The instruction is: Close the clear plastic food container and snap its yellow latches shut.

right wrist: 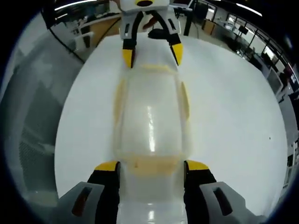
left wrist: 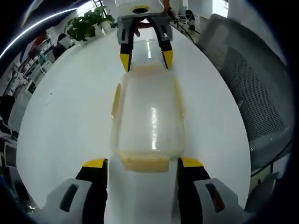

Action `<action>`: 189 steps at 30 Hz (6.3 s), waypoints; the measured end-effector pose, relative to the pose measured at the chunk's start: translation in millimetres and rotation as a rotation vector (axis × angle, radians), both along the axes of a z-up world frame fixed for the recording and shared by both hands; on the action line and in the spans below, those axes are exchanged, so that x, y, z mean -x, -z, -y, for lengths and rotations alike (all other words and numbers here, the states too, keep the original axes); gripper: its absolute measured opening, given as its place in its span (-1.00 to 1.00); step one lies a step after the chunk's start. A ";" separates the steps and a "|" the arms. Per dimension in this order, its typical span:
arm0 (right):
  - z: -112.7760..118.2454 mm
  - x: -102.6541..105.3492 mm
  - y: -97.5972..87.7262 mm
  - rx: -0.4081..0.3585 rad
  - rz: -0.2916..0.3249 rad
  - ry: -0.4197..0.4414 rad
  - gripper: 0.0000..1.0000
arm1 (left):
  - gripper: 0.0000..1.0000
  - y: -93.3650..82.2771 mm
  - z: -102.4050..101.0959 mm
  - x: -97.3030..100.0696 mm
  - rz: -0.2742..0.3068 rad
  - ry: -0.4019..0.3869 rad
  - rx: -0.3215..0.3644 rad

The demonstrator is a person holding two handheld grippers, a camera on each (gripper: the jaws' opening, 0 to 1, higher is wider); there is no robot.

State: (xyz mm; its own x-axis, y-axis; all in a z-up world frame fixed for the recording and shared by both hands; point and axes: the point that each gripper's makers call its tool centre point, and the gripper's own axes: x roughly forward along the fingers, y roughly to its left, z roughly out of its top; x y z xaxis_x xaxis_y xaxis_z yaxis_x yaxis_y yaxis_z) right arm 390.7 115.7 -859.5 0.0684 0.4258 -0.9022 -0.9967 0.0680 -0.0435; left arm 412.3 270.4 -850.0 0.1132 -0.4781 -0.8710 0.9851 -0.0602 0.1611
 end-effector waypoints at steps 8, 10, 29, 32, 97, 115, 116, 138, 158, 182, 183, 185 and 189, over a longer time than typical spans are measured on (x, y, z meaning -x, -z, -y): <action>-1.5 -2.0 1.9 0.004 -0.014 0.006 0.04 | 0.06 1.9 0.7 3.0 -0.038 0.023 -0.008; -1.4 -1.9 2.0 0.004 -0.016 0.005 0.04 | 0.01 3.0 -0.1 4.9 -0.058 0.026 -0.007; 0.5 1.0 1.4 0.026 -0.044 -0.028 -0.21 | -0.21 7.3 -1.9 11.7 -0.128 0.009 -0.037; 0.6 0.7 1.8 0.044 -0.044 -0.041 -0.21 | -0.21 7.5 -1.3 12.4 -0.119 0.020 -0.056; 30.9 0.3 -56.9 0.017 0.011 -0.013 -0.27 | -0.25 -59.5 27.4 15.8 -0.040 -0.047 -0.100; 75.2 13.6 -80.5 0.020 0.004 -0.007 -0.27 | -0.25 -81.2 72.4 26.5 -0.044 -0.027 -0.089; 78.3 13.7 -81.2 0.021 0.004 -0.006 -0.27 | -0.25 -82.4 75.3 26.9 -0.044 -0.028 -0.090; 130.2 22.4 -82.4 0.029 0.003 0.003 -0.27 | -0.25 -83.4 126.8 35.1 -0.056 -0.026 -0.081; 175.0 20.1 -82.2 0.030 0.007 0.004 -0.27 | -0.25 -82.7 170.9 34.1 -0.058 -0.033 -0.052; 215.9 16.9 -75.7 0.047 -0.001 0.001 -0.26 | -0.25 -78.6 211.8 33.1 -0.068 -0.033 -0.017; 216.4 16.9 -75.6 0.048 -0.002 0.000 -0.26 | -0.25 -78.5 213.1 33.5 -0.069 -0.034 -0.016; 220.2 16.8 -75.2 0.049 -0.006 0.000 -0.26 | -0.25 -78.7 215.7 33.6 -0.069 -0.034 -0.011; 223.5 16.4 -73.9 0.048 -0.013 -0.002 -0.26 | -0.25 -77.7 219.3 33.9 -0.077 -0.036 -0.008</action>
